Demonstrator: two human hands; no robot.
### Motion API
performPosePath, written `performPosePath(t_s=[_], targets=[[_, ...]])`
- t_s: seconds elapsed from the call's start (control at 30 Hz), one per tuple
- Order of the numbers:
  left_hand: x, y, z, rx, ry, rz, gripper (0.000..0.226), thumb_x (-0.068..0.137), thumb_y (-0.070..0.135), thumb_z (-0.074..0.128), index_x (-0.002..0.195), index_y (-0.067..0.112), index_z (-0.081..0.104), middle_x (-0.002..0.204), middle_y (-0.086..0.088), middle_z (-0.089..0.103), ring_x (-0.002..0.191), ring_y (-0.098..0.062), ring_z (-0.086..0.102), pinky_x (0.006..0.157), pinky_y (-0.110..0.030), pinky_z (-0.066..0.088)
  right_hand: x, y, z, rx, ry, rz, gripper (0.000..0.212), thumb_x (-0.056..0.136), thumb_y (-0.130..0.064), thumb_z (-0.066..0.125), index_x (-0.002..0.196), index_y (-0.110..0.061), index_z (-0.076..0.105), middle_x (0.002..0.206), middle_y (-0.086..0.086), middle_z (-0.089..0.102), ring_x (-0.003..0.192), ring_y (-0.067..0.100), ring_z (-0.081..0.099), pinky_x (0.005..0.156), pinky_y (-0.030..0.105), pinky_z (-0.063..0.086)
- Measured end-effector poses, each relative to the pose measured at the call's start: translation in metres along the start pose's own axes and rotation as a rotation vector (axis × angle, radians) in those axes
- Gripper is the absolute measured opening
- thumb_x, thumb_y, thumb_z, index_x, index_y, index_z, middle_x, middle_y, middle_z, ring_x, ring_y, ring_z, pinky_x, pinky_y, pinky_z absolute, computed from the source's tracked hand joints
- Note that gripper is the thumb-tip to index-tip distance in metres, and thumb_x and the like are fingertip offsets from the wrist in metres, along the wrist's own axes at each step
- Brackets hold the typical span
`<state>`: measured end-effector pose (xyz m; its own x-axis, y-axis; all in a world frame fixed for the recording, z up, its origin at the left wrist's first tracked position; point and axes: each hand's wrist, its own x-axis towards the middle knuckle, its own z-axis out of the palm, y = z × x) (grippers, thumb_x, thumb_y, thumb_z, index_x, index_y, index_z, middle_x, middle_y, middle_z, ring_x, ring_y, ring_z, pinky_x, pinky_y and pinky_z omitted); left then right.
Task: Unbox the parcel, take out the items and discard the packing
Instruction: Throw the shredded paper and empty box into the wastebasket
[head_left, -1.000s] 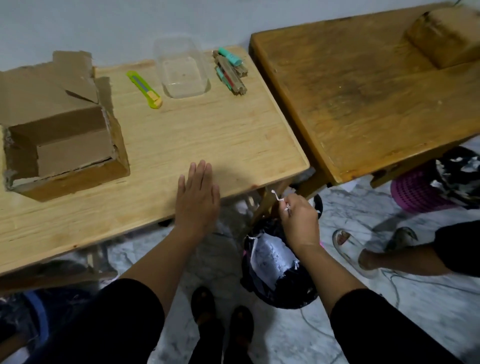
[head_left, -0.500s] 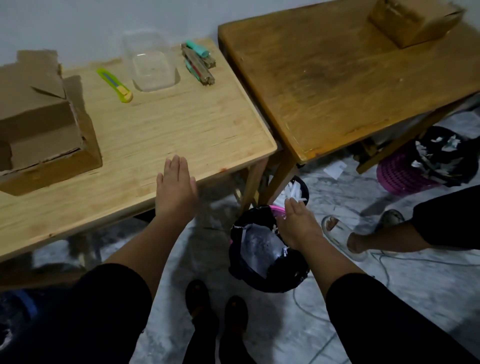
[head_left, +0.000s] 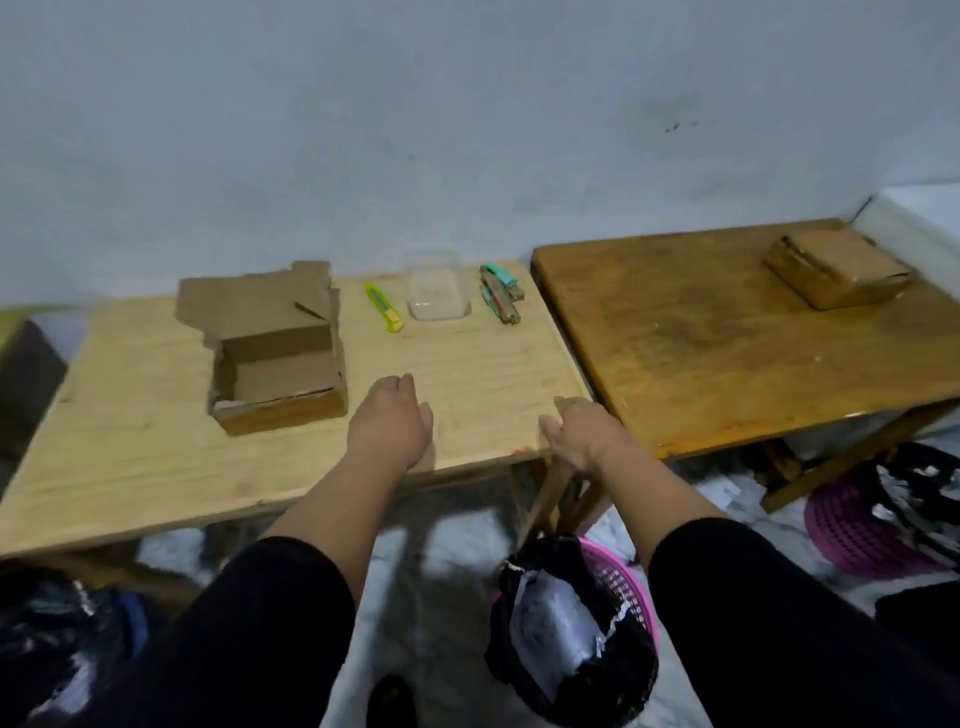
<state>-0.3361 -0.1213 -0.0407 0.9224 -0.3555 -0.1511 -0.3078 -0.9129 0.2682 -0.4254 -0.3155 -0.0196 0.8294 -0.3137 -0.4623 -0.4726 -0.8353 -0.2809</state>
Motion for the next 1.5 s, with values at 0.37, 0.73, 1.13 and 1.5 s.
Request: performPosePath(t_s=[0.37,0.73,1.13,1.5], targets=[[0.001,-0.146,-0.088,-0.073,0.172,-0.308,0.051,0.095,0.033,0.037,0.138,0.006,0.030,0.140,-0.015,0.039,0.125,-0.030,0.041,0.099,-0.040,0.041,0.035,-0.175,-0.010,-0.046,0.082,-0.302,0.060,0.097,-0.042,0.032,0.144,-0.007,0.022,0.153,0.013,0.027,0.138,0.030,0.029,0.111,0.038,0.028],[0.054,-0.267,-0.054,-0.268,-0.083,-0.286,0.099,0.080,0.054,0.060,0.148,0.010,0.003,0.158,-0.009,0.007,0.144,-0.024,0.012,0.116,-0.036,0.017,0.119,-0.275,0.067,0.169,-0.025,-0.270,0.091,0.065,-0.048,0.076,0.139,-0.017,0.032,0.141,0.009,0.044,0.126,0.026,0.045,0.105,0.038,0.040],[0.098,-0.300,-0.044,-0.502,-0.129,-0.153,0.087,0.069,0.044,0.075,0.138,0.019,0.028,0.124,-0.009,0.059,0.115,-0.029,0.053,0.097,-0.039,0.047,0.151,-0.301,0.095,0.421,0.108,-0.116,0.100,0.052,-0.021,0.089,0.138,-0.020,0.037,0.131,0.004,0.055,0.121,0.022,0.050,0.103,0.028,0.039],[0.119,-0.218,-0.111,-0.539,-0.039,0.169,0.093,0.075,0.036,0.075,0.146,0.012,0.020,0.131,-0.016,0.055,0.121,-0.030,0.050,0.099,-0.030,0.041,0.094,-0.267,0.008,0.504,0.463,-0.044,0.096,0.054,-0.021,0.088,0.136,-0.023,0.038,0.131,0.004,0.055,0.120,0.023,0.051,0.102,0.029,0.041]])
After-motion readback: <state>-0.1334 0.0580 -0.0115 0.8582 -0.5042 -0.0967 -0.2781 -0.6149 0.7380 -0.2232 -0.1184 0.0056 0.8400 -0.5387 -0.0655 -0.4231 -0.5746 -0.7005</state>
